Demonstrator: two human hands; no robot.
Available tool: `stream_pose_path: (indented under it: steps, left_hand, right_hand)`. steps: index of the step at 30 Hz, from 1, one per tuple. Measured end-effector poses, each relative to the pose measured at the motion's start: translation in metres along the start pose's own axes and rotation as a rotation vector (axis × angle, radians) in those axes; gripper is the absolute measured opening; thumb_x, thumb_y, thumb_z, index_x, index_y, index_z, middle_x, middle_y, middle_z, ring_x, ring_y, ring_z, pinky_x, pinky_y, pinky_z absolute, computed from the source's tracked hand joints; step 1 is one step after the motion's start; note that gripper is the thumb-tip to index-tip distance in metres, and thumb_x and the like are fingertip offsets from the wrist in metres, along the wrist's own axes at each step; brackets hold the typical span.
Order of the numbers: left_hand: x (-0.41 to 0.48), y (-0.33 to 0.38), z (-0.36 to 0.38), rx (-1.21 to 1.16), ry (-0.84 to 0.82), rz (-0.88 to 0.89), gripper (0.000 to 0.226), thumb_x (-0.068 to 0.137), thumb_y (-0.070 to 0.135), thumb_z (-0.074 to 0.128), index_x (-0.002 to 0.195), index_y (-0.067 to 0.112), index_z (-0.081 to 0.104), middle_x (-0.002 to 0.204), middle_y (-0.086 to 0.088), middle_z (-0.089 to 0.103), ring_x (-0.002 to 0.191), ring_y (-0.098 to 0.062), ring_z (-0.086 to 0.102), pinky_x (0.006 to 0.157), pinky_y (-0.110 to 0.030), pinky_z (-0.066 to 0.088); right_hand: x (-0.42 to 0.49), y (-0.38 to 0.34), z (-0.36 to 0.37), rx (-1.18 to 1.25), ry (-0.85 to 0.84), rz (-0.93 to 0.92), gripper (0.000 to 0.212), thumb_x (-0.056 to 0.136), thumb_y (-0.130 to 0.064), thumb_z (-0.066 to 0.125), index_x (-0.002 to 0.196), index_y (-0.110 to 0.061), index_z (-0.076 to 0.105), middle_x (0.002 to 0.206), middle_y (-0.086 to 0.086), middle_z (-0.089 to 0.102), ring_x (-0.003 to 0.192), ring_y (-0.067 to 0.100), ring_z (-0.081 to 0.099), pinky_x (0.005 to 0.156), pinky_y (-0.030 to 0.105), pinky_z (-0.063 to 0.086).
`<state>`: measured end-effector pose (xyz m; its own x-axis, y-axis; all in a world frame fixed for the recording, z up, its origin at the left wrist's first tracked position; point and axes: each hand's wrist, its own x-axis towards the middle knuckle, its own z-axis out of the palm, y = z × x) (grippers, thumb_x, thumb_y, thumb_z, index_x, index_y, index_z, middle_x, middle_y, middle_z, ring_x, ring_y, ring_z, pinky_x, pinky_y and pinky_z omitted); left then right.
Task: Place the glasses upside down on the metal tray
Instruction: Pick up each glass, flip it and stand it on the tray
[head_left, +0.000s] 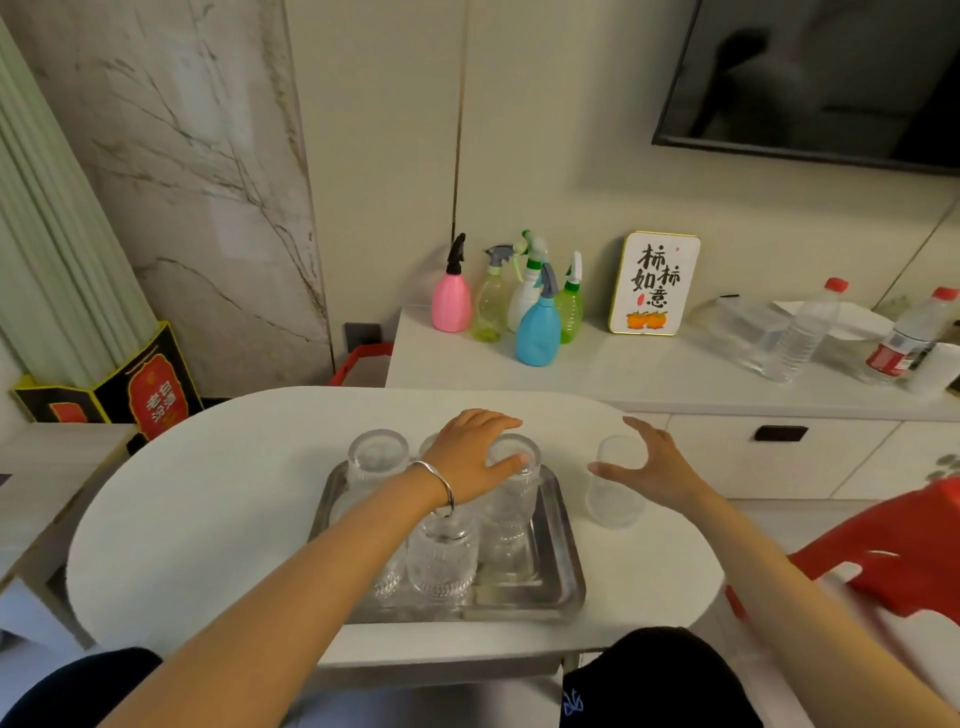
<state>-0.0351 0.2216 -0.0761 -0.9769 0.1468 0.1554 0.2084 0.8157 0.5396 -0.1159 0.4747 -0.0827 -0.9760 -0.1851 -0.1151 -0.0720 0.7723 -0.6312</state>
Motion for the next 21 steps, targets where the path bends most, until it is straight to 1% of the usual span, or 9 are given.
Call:
stream_pose_path:
  steps: [3,7,9,12,14,15,17,19,21]
  left_hand:
    - [0.007,0.005,0.007,0.006,-0.014,0.003,0.052,0.087,0.046,0.049,0.133,0.024,0.041,0.14,0.001,0.044,0.131,-0.018,0.032,0.111,-0.035,0.025]
    - [0.009,0.006,0.011,-0.021,-0.022,0.006,0.052,0.087,0.047,0.049,0.133,0.025,0.04,0.14,0.001,0.044,0.131,-0.018,0.032,0.111,-0.034,0.026]
    - [0.008,0.008,0.011,-0.04,-0.023,0.009,0.053,0.086,0.048,0.049,0.133,0.025,0.04,0.14,0.001,0.043,0.132,-0.018,0.031,0.112,-0.035,0.026]
    - [0.005,0.018,0.009,-0.149,-0.038,-0.03,0.059,0.084,0.054,0.048,0.135,0.026,0.036,0.142,0.002,0.04,0.134,-0.016,0.027,0.112,-0.035,0.025]
    - [0.003,0.028,0.005,-0.275,-0.07,-0.077,0.067,0.081,0.063,0.043,0.136,0.026,0.035,0.142,0.003,0.04,0.133,-0.014,0.029,0.111,-0.036,0.027]
    - [0.003,0.034,0.002,-0.37,-0.084,-0.103,0.073,0.077,0.069,0.041,0.134,0.024,0.037,0.14,0.002,0.044,0.13,-0.015,0.036,0.109,-0.037,0.031]
    - [-0.002,0.045,-0.007,-0.622,-0.05,-0.154,0.077,0.069,0.077,0.042,0.124,0.023,0.047,0.126,0.0,0.056,0.114,-0.014,0.053,0.096,-0.032,0.043]
    - [-0.006,0.048,-0.019,-0.859,0.033,-0.214,0.07,0.065,0.071,0.051,0.114,0.021,0.054,0.111,0.0,0.065,0.099,-0.012,0.063,0.084,-0.027,0.051]
    - [-0.011,0.043,-0.028,-1.008,0.079,-0.256,0.062,0.064,0.062,0.06,0.108,0.019,0.059,0.104,-0.002,0.069,0.093,-0.014,0.068,0.079,-0.027,0.056]
  right_hand:
    - [0.003,0.003,0.004,0.033,-0.005,0.013,0.097,0.066,-0.047,0.081,0.144,-0.02,0.03,0.15,0.01,0.037,0.133,0.03,0.04,0.109,0.047,0.036]
    - [-0.005,0.0,0.004,0.026,0.111,-0.026,0.076,0.066,-0.041,0.083,0.129,-0.016,0.049,0.131,0.009,0.054,0.11,0.028,0.057,0.092,0.039,0.047]
    - [-0.013,-0.008,0.0,0.171,0.182,-0.045,0.067,0.066,-0.037,0.084,0.122,-0.017,0.053,0.123,0.008,0.058,0.1,0.027,0.06,0.081,0.033,0.047]
    - [-0.028,-0.029,-0.011,0.554,0.273,-0.067,0.053,0.071,-0.033,0.081,0.115,-0.022,0.054,0.116,0.005,0.059,0.095,0.02,0.06,0.072,0.027,0.047]
    - [-0.04,-0.047,-0.016,0.809,0.226,-0.07,0.043,0.075,-0.033,0.076,0.112,-0.027,0.055,0.117,0.003,0.059,0.102,0.021,0.059,0.077,0.031,0.05]
    - [-0.046,-0.056,-0.017,0.94,0.168,-0.079,0.041,0.075,-0.032,0.075,0.111,-0.027,0.055,0.12,0.005,0.059,0.106,0.024,0.059,0.082,0.036,0.052]
    - [-0.057,-0.073,-0.016,1.129,0.051,-0.13,0.049,0.067,-0.033,0.075,0.11,-0.023,0.054,0.12,0.011,0.058,0.105,0.026,0.059,0.084,0.04,0.051]
    - [-0.065,-0.084,-0.011,1.183,-0.031,-0.189,0.055,0.061,-0.032,0.075,0.11,-0.022,0.052,0.114,0.009,0.058,0.101,0.023,0.059,0.084,0.04,0.051]
    - [-0.07,-0.089,-0.003,1.17,-0.129,-0.226,0.055,0.065,-0.027,0.077,0.111,-0.024,0.047,0.11,0.005,0.06,0.1,0.02,0.061,0.087,0.04,0.051]
